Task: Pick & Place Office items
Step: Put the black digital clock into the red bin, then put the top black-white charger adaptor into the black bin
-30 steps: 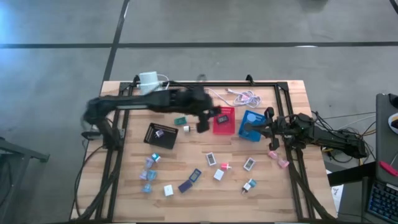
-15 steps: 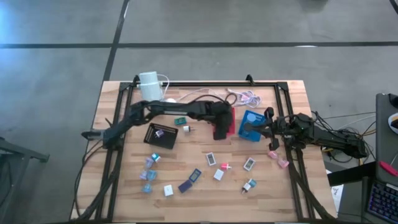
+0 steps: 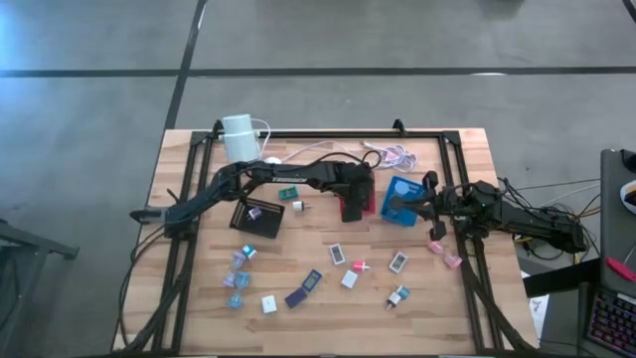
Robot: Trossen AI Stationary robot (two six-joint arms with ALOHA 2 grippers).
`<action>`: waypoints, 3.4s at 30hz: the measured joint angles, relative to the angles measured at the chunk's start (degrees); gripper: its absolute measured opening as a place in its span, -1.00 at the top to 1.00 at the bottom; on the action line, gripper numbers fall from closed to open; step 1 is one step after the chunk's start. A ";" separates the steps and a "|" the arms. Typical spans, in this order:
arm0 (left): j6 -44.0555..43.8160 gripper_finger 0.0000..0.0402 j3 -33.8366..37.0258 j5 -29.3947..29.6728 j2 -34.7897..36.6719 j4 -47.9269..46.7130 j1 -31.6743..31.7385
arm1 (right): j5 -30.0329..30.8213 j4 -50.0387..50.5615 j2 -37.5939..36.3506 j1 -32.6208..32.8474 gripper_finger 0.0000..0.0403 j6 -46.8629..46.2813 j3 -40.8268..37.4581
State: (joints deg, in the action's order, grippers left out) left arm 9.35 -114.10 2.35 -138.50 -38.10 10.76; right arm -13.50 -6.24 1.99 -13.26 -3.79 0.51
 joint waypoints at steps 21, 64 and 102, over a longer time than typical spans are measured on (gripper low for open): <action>-1.01 -0.50 1.71 -2.60 18.86 -11.69 -0.57 | -0.01 0.40 0.10 0.00 0.81 -0.06 0.00; -13.03 0.99 100.37 3.67 107.97 47.55 -0.81 | 0.09 0.46 0.10 0.00 0.81 -2.56 0.00; -18.81 0.99 78.33 9.45 90.21 26.50 -0.76 | 1.88 -0.17 0.06 -0.02 0.81 -1.99 0.00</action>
State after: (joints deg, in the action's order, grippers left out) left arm -9.46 -35.78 11.80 -48.28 -11.60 10.00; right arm -11.62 -6.41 2.04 -13.28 -5.78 0.51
